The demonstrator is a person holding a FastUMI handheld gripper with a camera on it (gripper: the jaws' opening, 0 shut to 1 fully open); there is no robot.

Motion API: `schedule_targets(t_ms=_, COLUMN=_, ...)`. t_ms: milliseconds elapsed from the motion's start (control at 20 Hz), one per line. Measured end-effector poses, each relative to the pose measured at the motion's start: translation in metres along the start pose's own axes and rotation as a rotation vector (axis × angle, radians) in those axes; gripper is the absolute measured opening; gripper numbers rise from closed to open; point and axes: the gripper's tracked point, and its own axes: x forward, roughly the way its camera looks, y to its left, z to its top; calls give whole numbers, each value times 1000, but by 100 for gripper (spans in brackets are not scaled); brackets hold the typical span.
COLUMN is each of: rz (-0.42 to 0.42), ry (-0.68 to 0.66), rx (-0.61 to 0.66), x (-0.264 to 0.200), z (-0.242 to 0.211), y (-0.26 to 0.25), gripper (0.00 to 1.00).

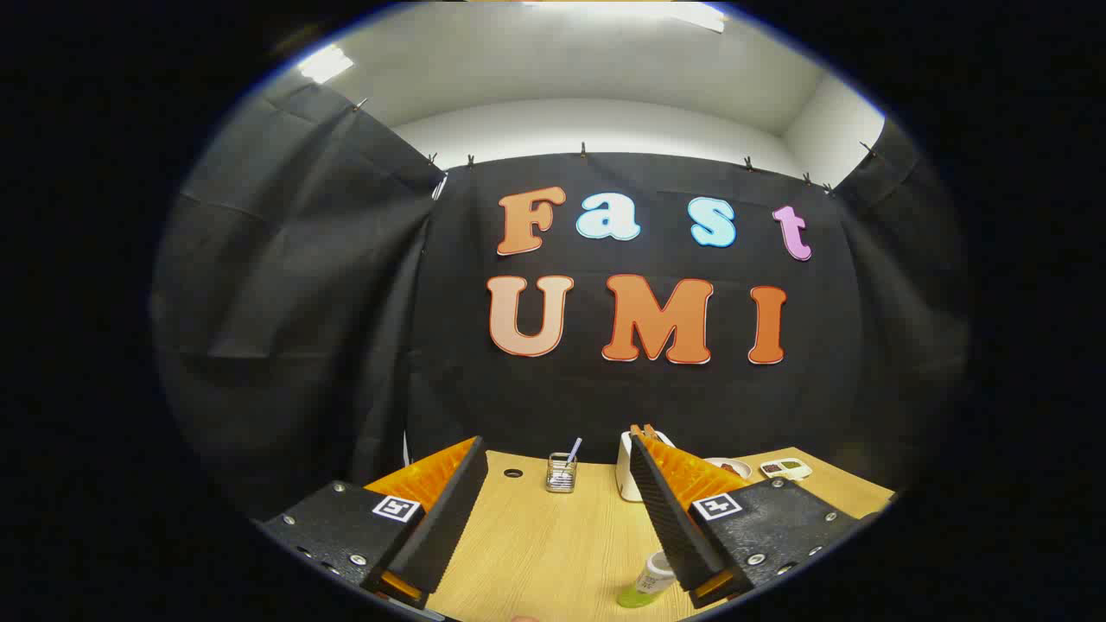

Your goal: Take the bottle from table, then pour the juice into the cup, finally place the bottle on the coaster

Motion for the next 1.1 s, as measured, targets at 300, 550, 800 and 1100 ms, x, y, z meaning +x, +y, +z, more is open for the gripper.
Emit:
schedule_targets(t_ms=300, rz=-13, ry=15, rx=2, x=-4, z=-5, y=-5, gripper=99)
schedule_targets(t_ms=550, rz=-8, ry=11, rx=6, x=-7, z=-4, y=-5, gripper=99)
schedule_targets(t_ms=800, rz=-26, ry=11, rx=20, x=-12, z=-2, y=-14, gripper=99)
schedule_targets(t_ms=1100, rz=-71, ry=41, rx=17, x=-25, z=-11, y=-37, gripper=99)
